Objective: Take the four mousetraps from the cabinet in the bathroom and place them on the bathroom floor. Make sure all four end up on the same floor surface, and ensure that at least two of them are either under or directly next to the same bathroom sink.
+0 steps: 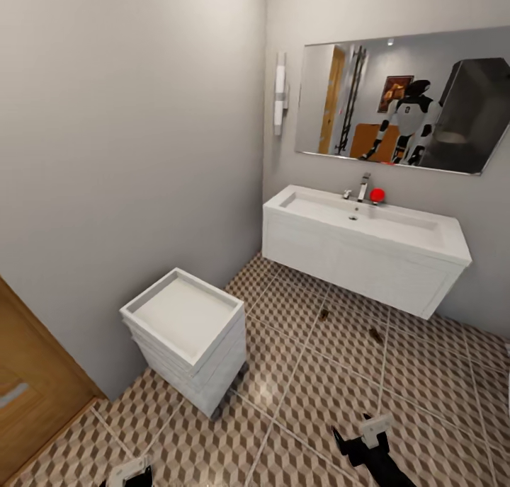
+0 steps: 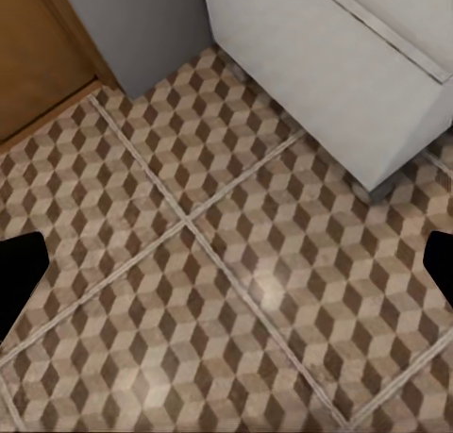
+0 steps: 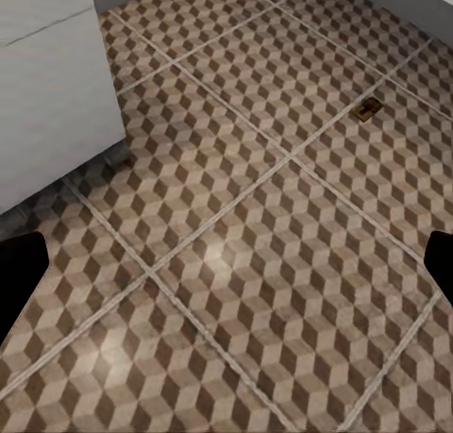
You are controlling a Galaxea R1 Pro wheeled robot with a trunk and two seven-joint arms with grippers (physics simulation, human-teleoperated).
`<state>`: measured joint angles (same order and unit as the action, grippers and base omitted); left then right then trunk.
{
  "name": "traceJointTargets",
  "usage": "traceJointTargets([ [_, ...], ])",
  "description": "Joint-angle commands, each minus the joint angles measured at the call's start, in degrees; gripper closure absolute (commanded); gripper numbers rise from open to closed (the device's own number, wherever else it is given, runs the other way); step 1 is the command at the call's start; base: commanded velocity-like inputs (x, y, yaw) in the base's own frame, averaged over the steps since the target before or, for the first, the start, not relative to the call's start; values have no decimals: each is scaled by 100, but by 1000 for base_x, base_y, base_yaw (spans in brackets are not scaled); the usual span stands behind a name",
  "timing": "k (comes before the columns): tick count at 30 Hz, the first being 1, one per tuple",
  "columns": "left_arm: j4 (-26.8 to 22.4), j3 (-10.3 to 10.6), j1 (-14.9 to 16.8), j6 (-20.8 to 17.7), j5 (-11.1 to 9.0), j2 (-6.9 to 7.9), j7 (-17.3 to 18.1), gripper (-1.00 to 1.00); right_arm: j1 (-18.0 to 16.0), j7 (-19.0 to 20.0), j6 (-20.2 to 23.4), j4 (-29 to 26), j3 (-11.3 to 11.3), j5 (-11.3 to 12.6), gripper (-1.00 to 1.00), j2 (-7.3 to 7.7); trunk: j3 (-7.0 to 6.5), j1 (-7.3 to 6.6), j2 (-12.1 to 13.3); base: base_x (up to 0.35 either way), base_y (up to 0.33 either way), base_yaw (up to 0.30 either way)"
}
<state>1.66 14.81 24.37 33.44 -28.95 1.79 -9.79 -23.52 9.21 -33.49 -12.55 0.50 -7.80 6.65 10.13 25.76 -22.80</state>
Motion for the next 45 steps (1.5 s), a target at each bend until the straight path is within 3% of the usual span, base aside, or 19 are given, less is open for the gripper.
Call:
traceJointTargets([
  [1,18,49,11,22,-14,-3,-27,-100,-3,2,-18,3,3,-20,-100,3,11,3,-12,-36,0,252],
  [45,18,49,10,22,-14,-3,-23,-100,-3,2,-18,6,3,-20,-100,3,11,3,-12,-36,26,252],
])
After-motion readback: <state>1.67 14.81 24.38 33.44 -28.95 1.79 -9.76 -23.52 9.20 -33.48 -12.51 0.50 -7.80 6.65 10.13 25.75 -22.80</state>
